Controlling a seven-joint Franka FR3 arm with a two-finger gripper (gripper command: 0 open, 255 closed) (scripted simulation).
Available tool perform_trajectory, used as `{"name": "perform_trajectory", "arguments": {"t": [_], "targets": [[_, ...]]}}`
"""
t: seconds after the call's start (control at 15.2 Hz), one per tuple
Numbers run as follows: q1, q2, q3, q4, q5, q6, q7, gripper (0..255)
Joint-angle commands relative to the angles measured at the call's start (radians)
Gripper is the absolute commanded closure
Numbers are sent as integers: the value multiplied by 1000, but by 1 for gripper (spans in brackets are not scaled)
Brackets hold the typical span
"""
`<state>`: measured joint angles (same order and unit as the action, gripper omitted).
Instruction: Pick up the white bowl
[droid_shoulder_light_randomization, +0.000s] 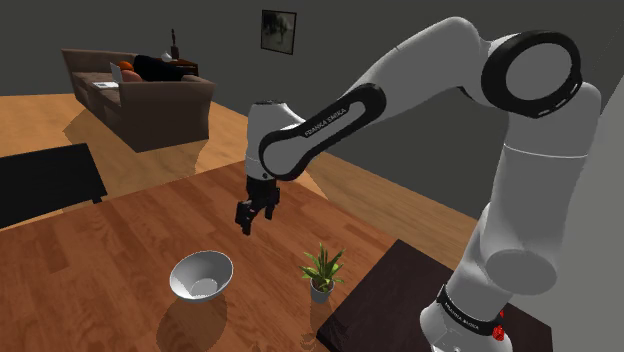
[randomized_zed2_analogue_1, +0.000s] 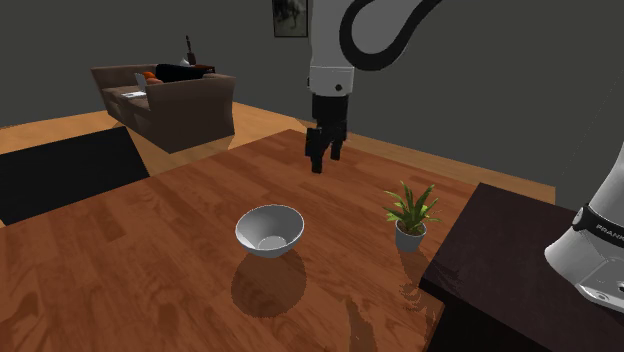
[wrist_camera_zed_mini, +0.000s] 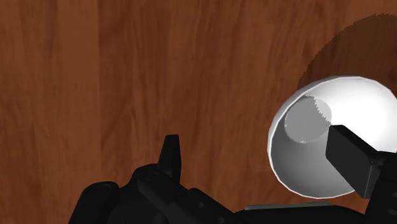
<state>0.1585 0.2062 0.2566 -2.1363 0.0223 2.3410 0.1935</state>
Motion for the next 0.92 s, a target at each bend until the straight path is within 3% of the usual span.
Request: {"name": "perform_trajectory", "arguments": {"t": [0.0,0.46,0.86], "targets": [[22,80,0,64,-35,22,31,0],[104,342,-27,319,-130,47,97,0],[112,398,-39,319,-143,102,104,0]]}}
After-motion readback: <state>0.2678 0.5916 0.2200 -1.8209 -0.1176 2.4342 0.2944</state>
